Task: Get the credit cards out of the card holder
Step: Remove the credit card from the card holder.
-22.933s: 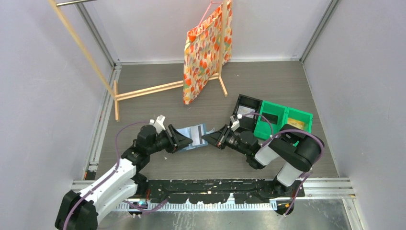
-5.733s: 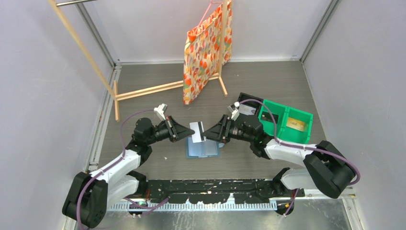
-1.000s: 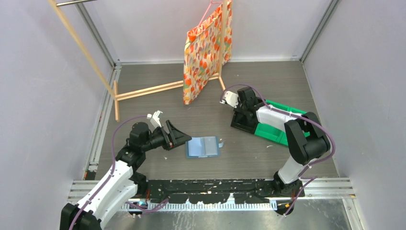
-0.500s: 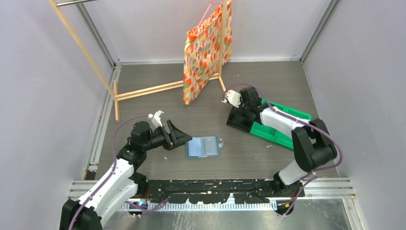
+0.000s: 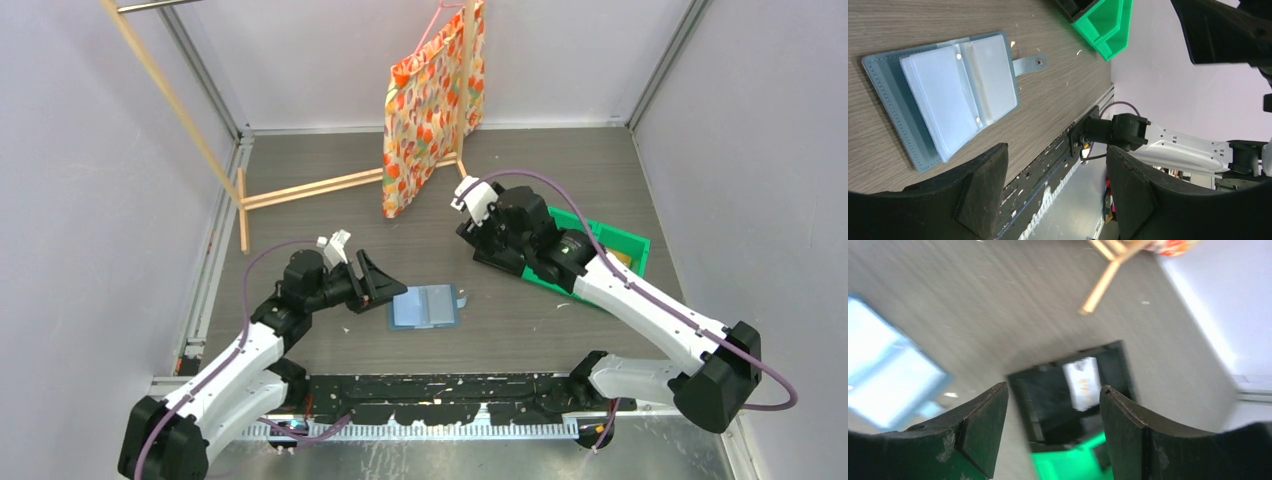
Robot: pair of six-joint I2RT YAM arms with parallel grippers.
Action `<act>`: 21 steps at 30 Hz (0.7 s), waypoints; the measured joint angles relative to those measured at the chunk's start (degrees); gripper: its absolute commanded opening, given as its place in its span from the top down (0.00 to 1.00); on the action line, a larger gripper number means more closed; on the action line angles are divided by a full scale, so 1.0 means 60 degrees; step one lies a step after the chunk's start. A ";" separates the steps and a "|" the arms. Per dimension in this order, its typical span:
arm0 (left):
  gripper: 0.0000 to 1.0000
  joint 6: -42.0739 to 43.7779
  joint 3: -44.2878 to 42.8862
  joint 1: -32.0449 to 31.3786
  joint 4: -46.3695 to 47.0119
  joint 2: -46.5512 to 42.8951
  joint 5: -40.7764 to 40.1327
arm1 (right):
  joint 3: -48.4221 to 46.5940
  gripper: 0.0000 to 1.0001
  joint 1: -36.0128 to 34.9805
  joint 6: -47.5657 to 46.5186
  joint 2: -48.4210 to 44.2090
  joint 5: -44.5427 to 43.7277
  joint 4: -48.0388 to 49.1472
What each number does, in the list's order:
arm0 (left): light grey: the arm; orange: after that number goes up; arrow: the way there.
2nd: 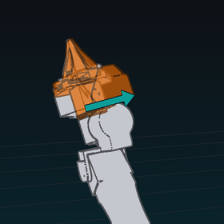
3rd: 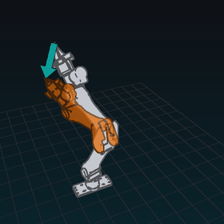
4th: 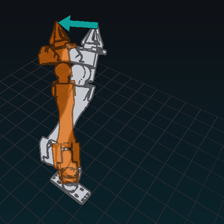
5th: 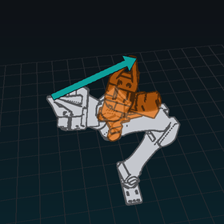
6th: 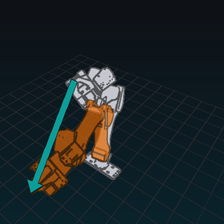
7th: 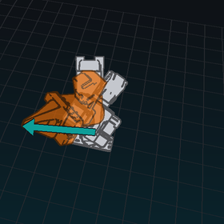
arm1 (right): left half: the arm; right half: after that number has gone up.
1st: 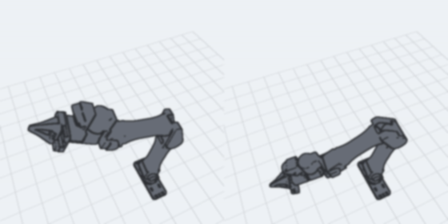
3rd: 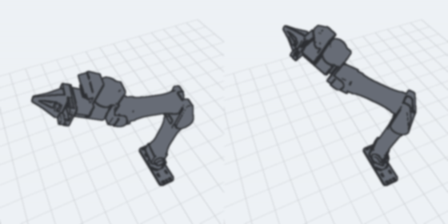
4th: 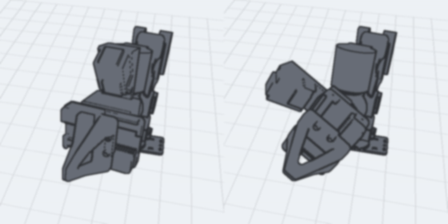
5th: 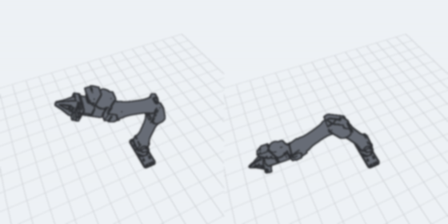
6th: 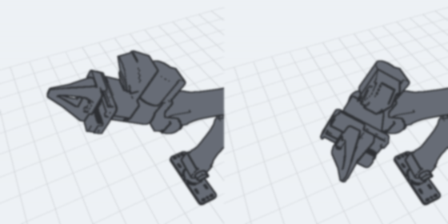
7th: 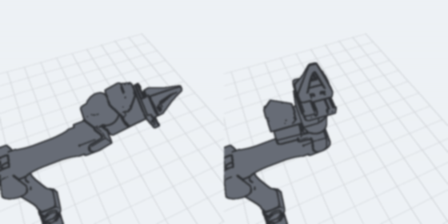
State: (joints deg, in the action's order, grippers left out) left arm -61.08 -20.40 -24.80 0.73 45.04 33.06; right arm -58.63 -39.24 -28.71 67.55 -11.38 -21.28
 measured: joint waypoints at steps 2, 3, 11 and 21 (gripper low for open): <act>0.29 -0.0080 -0.0018 -0.0251 0.0127 0.0273 -0.0160 | 0.0029 0.34 -0.0350 0.1370 -0.0073 0.0361 -0.0146; 0.28 -0.0142 -0.0018 -0.0361 0.0200 0.0419 -0.0229 | 0.0062 0.42 -0.0390 0.2218 -0.0066 0.0426 -0.0219; 0.34 -0.0521 -0.0066 -0.1424 0.0648 0.1956 -0.1304 | 0.1679 0.68 -0.0321 0.8240 0.0000 0.1198 -0.0149; 0.41 -0.0765 -0.0055 -0.1428 0.0302 0.2455 -0.2947 | 0.3697 0.65 -0.1851 1.1839 0.0000 0.0987 0.0980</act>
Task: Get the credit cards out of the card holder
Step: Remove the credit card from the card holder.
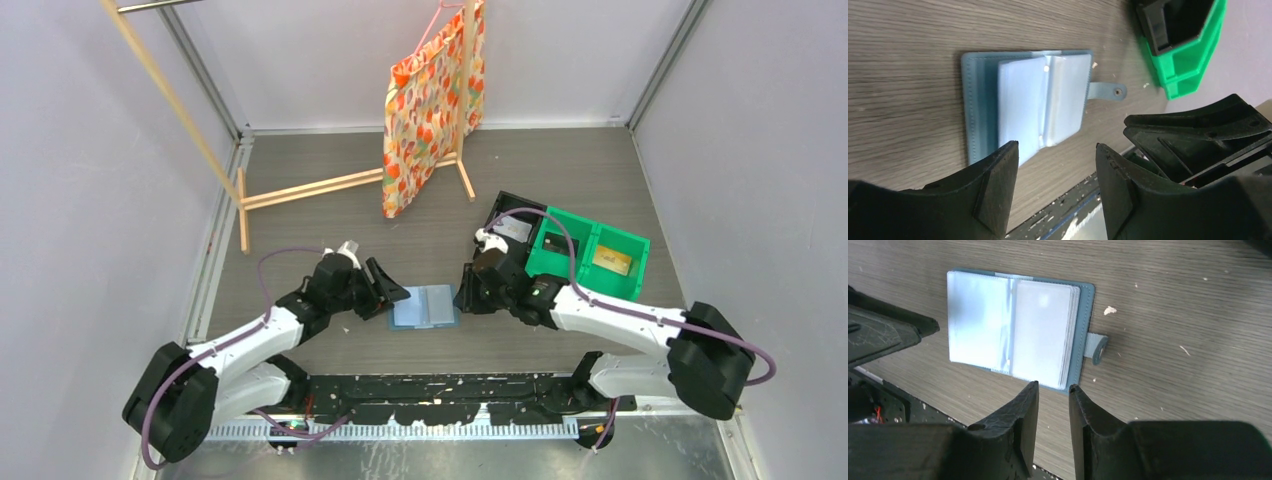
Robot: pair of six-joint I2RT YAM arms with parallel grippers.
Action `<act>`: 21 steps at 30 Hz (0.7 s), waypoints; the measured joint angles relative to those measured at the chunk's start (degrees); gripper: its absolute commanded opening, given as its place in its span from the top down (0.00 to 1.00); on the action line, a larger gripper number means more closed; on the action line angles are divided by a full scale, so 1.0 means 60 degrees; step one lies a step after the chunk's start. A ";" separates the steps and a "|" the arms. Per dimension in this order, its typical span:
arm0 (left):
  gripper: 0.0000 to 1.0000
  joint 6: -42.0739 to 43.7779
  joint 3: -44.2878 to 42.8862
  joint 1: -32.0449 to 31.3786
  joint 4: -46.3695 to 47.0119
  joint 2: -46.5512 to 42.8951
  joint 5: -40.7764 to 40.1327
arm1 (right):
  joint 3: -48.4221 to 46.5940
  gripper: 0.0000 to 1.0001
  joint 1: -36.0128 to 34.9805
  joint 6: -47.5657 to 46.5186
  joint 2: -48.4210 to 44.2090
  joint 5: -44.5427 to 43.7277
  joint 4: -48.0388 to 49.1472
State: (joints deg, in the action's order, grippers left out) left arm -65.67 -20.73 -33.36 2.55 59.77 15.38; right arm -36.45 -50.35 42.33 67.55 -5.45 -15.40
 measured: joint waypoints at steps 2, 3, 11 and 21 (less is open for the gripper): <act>0.42 0.0036 0.0000 0.0000 -0.0211 -0.0026 -0.0310 | 0.0000 0.64 -0.0084 0.0251 0.0408 -0.0066 0.0379; 0.42 0.0047 0.0004 0.0000 -0.0313 -0.0015 -0.0404 | 0.0000 0.62 -0.0091 0.0324 0.0627 -0.0087 0.0521; 0.44 0.0222 0.0193 0.0000 -0.0470 0.0678 -0.0820 | -0.0007 0.61 -0.0098 0.0630 0.2011 0.0015 0.1530; 0.50 0.0266 0.0153 0.0000 -0.0069 0.1279 -0.0707 | -0.0007 0.60 -0.0098 0.0736 0.2659 0.0437 0.2466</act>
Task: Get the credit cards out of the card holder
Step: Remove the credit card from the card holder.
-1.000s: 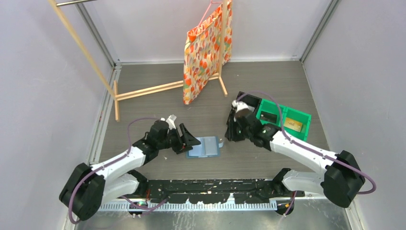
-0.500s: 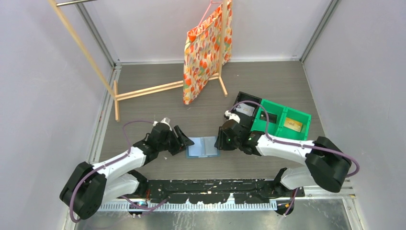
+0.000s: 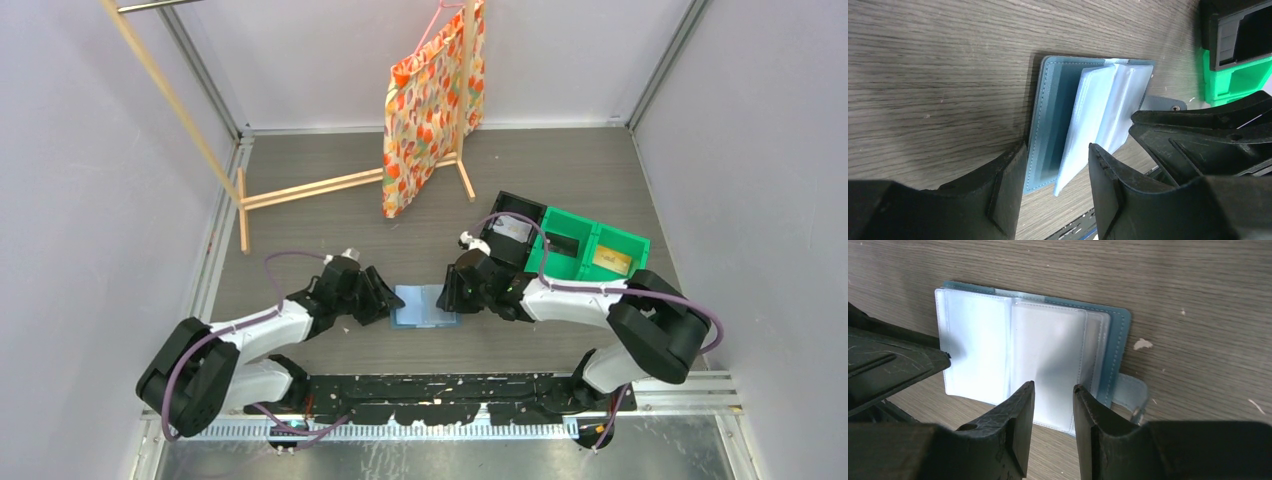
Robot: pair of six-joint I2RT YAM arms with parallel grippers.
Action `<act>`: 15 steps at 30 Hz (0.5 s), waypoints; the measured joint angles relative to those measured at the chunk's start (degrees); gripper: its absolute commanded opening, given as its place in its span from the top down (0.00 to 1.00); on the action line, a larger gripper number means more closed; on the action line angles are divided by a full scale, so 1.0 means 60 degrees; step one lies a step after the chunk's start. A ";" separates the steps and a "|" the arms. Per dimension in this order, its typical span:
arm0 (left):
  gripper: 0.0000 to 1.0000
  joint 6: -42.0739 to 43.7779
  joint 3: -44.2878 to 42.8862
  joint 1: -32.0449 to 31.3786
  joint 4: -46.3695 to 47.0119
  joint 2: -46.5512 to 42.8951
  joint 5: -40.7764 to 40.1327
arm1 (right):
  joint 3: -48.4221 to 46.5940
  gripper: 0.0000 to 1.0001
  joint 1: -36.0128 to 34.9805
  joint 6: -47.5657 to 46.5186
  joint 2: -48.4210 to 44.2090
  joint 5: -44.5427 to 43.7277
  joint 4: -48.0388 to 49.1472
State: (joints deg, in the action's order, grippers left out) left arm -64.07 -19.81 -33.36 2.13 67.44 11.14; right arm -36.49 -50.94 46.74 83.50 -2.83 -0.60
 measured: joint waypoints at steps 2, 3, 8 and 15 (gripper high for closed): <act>0.50 0.0004 0.0000 0.0000 0.0113 0.0080 0.0018 | 0.0000 0.60 0.0000 0.0000 0.0131 0.0131 0.0211; 0.50 0.0000 0.0000 0.0004 0.0186 0.0127 0.0047 | 0.0000 0.60 0.0000 0.0000 0.0168 0.0208 0.0324; 0.50 -0.0004 0.0000 0.0000 0.0601 0.0401 0.0171 | 0.0000 0.59 -0.0004 0.0036 0.0313 0.0670 0.0765; 0.50 0.0004 -0.0004 0.0000 0.0947 0.0612 0.0317 | -0.0040 0.60 -0.0025 0.0149 0.0914 0.1530 0.1661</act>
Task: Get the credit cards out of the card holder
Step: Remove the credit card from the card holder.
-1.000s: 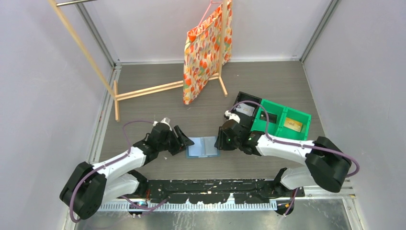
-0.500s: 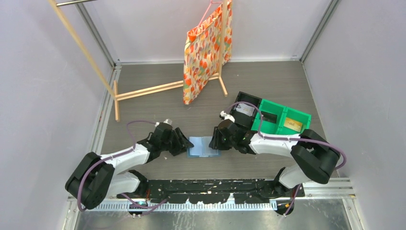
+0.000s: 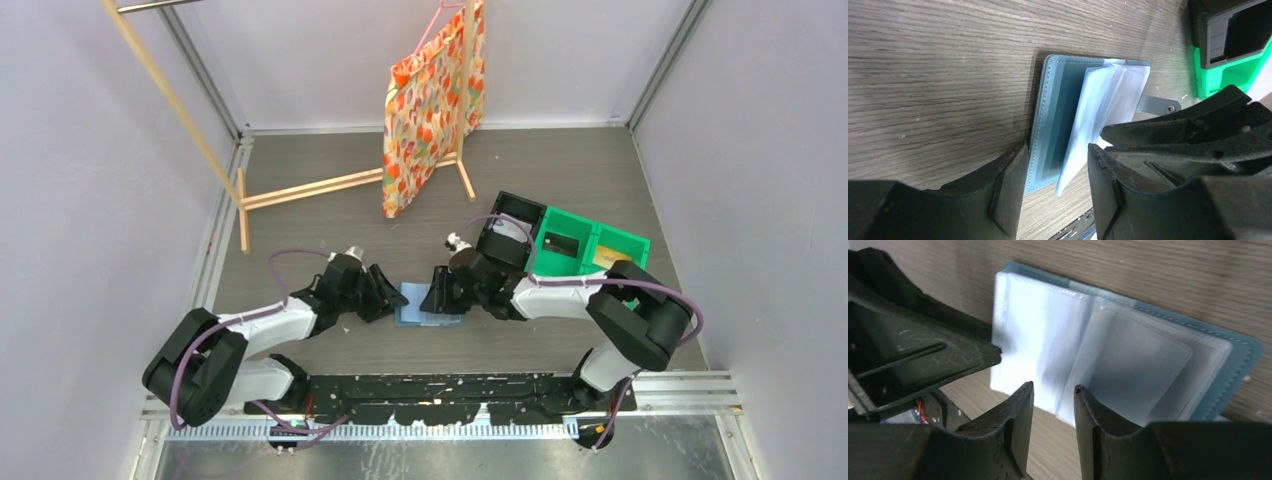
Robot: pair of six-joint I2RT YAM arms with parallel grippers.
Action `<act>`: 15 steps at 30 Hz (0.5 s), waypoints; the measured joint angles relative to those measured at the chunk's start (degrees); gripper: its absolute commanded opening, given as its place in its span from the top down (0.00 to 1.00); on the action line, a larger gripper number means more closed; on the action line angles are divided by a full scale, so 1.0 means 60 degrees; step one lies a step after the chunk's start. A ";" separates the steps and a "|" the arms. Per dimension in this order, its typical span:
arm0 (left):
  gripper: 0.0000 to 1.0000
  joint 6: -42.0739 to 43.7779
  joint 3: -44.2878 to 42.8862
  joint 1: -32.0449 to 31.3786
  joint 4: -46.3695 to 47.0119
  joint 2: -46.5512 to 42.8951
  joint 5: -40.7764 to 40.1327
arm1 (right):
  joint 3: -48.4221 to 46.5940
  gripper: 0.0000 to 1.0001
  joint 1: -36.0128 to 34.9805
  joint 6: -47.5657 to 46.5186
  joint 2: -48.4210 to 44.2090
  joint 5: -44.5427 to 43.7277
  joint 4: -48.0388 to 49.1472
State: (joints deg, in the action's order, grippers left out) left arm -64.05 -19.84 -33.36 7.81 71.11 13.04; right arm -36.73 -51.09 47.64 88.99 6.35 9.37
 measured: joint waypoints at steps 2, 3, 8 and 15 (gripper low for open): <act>0.50 0.0033 -0.0073 0.0000 -0.0208 -0.0058 -0.0040 | -0.0040 0.59 -0.0044 0.0011 0.0036 0.0204 0.0091; 0.50 0.0076 -0.0106 0.0000 -0.0386 -0.0131 -0.0109 | -0.0040 0.59 -0.0080 0.0007 -0.0051 0.0222 0.0076; 0.51 0.0368 -0.0160 -0.0004 -0.1883 -0.1162 -0.0659 | 0.0259 0.52 -0.0153 -0.0095 -0.1843 -0.0612 -0.0488; 0.50 0.0838 -0.1304 -0.0415 -0.3552 -0.2936 -0.1566 | 0.1024 0.53 0.0390 -0.0098 -0.3191 -0.1370 -0.0743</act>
State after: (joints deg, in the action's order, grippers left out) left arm -59.02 -27.66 -35.86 -13.50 53.49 3.64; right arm -30.59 -48.75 47.05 69.84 -1.87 4.91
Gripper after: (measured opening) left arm 0.499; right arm 0.477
